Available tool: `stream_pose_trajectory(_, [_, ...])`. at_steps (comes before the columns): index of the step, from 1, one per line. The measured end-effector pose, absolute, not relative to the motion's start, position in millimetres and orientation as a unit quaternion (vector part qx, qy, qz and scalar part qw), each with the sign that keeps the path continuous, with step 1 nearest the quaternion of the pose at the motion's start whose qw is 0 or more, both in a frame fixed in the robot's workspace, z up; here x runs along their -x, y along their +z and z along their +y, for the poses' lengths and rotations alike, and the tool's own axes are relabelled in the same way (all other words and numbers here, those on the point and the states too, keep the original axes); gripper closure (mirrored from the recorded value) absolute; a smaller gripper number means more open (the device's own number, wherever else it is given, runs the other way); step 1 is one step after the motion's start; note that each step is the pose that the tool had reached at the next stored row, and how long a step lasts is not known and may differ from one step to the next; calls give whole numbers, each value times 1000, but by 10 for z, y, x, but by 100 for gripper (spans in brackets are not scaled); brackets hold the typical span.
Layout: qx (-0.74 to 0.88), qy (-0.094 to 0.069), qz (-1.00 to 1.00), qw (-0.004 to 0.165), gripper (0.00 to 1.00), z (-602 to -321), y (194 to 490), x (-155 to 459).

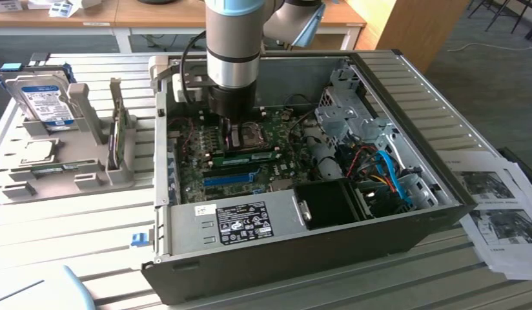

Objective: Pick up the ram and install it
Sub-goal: 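Press down the ram until it locks into place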

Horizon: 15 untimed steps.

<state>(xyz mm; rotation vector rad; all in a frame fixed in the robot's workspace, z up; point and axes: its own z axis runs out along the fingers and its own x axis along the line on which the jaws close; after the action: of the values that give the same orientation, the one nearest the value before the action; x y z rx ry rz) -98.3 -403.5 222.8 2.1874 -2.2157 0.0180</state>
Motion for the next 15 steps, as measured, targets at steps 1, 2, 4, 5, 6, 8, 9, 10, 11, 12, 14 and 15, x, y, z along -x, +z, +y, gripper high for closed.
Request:
stream_pose_trajectory(1, [-702, 6, -712, 14, 91, -4035, 2227, 983])
stream_pose_trajectory(2, [-702, 6, -712, 14, 91, -4035, 2226, 983])
stream_pose_trajectory(4, [-702, 6, -712, 14, 91, -4035, 2225, 983])
stream_pose_trajectory(5, [-702, 6, -712, 14, 91, -4035, 2225, 983])
stream_pose_trajectory(6, [-702, 6, -712, 14, 91, -4035, 2225, 983])
stream_pose_trajectory(8, [-702, 6, -712, 14, 91, -4035, 2225, 983])
stream_pose_trajectory(9, [-702, 6, -712, 14, 91, -4034, 2227, 982])
stream_pose_trajectory(10, [-702, 6, -712, 13, 91, -4034, 2230, 982])
stream_pose_trajectory(11, [-702, 6, -712, 13, 91, -4033, 2237, 981])
stream_pose_trajectory(12, [-702, 6, -712, 14, 91, -4034, 2250, 982])
stream_pose_trajectory(14, [-702, 6, -712, 14, 91, -4034, 2277, 982])
stream_pose_trajectory(15, [-702, 6, -712, 14, 91, -4035, 2292, 983])
